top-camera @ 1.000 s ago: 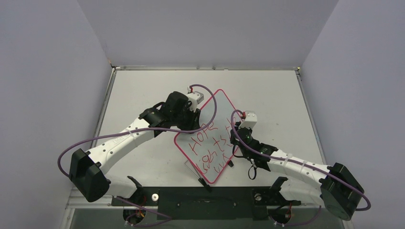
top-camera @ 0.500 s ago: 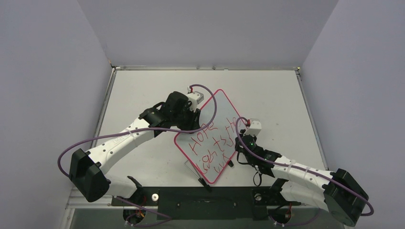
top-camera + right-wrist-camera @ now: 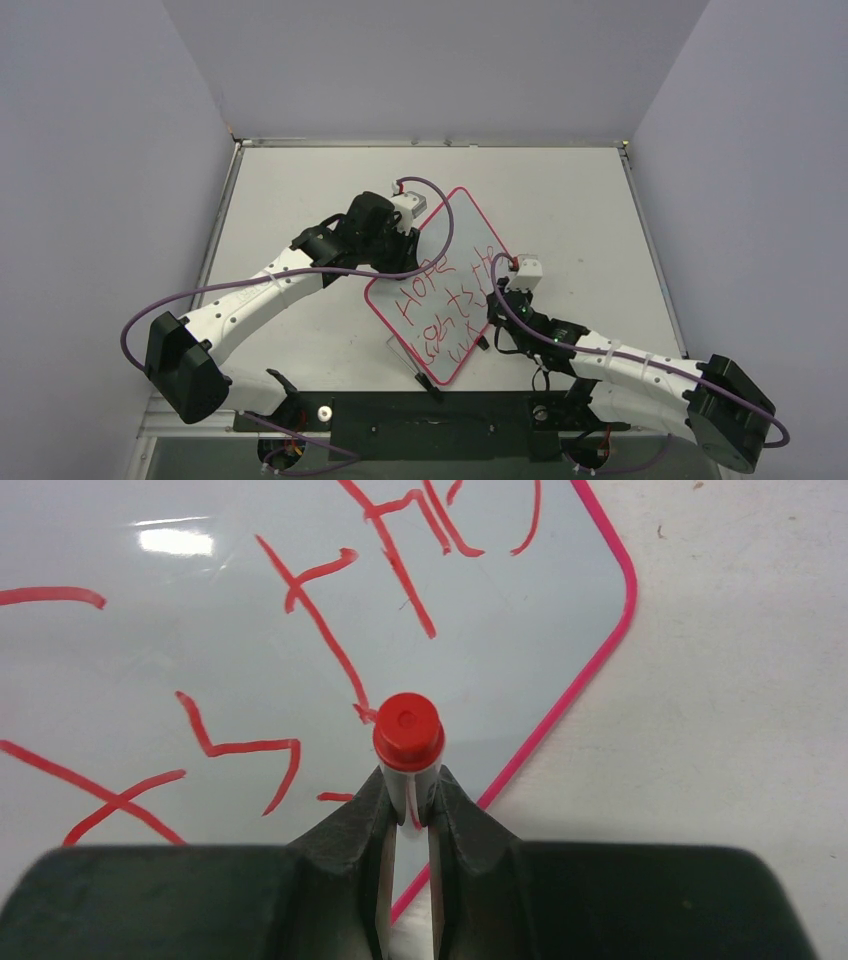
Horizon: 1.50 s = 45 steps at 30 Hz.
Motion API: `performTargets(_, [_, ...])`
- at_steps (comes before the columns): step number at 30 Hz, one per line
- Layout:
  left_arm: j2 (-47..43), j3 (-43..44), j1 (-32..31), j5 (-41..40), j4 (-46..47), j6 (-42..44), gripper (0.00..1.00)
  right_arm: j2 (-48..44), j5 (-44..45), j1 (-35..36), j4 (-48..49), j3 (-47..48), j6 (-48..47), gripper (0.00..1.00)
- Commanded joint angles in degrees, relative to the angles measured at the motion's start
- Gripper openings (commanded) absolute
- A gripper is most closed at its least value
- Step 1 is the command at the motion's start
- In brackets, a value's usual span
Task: Write a sentence on the whiteboard
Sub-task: Write a sentence on the whiteboard, then move the whiteboard to the whiteboard stand.
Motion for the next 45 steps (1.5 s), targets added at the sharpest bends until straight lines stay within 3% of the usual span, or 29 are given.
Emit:
performTargets(1, [0.48, -1.9, -0.16, -11.91, -6.74, 10.94, 0.0, -0.88, -4.15, 2.93, 1.09, 3.29, 4.16, 0.0])
performTargets(9, [0.19, -1.92, -0.18, -11.77, -6.76, 10.91, 0.0, -4.46, -5.09, 4.89, -0.55, 6.47, 4.7, 0.0])
performTargets(21, [-1.89, 0.93, -0.15, -6.88, -8.36, 10.83, 0.0, -16.71, 0.22, 3.39, -14.54, 15.26, -0.3, 0.0])
performTargets(31, [-5.7, 5.99, -0.15, -7.87, -15.49, 9.18, 0.0, -20.0, 0.89, 1.96, -14.84, 13.68, -0.83, 0.0])
performTargets(40, [-12.93, 1.23, -0.17, -8.89, -16.49, 6.53, 0.0, -21.33, 0.8, 1.76, -14.72, 12.29, -1.05, 0.0])
performTargets(45, [-14.85, 2.72, -0.18, -9.26, -18.57, 4.13, 0.0, -20.79, 0.48, 1.62, -14.37, 12.04, -1.05, 0.0])
